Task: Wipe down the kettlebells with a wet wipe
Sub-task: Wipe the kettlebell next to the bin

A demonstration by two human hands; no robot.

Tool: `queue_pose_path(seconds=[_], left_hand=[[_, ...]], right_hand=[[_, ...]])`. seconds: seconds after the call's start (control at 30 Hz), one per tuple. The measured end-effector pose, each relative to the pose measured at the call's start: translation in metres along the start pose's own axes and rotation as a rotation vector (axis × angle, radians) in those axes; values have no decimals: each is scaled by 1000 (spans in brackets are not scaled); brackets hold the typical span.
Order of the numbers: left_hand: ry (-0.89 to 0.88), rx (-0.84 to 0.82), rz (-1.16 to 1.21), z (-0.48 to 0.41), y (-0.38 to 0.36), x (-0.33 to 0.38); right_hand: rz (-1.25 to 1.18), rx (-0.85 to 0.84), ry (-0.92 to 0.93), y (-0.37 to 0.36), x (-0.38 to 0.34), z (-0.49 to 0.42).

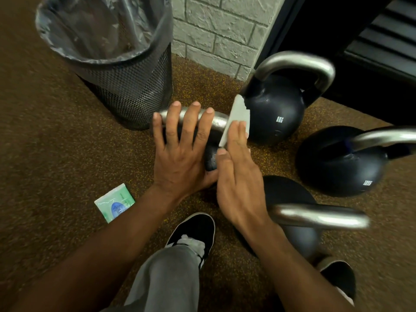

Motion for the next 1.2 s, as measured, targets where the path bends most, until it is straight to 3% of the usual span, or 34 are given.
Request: queue_pose_path(seconds=[0.27, 0.63, 0.73, 0.87, 1.0, 1.13, 1.2], left_hand=[[2, -11, 7, 0, 2, 0], [1, -33, 10, 1, 1, 0], [22, -20, -7, 0, 0, 0], [-12, -24, 19, 1, 0, 0], [12, -17, 31, 1, 0, 0], [12, -19, 47, 1, 0, 1], [10, -16, 33, 1, -1, 0]], right_hand=[[108, -65, 109, 2, 3, -1], [46, -9, 42, 6, 6, -7], [124, -65, 131, 1, -2, -4], [-25, -63, -51, 27, 4, -26], [97, -139, 86, 23, -12, -18], [-36, -107, 20, 23, -8, -20], [21, -127, 15, 30, -13, -39]])
Point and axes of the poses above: each hand's wrist, its own z-axis away from the middle knuckle, its own y-axis out of the back of the hand, x = y × z, the point moved 5 cm from there along -z, towards the middle knuckle, and after that the axes turned 5 degrees about y, right-handed, at the moved point
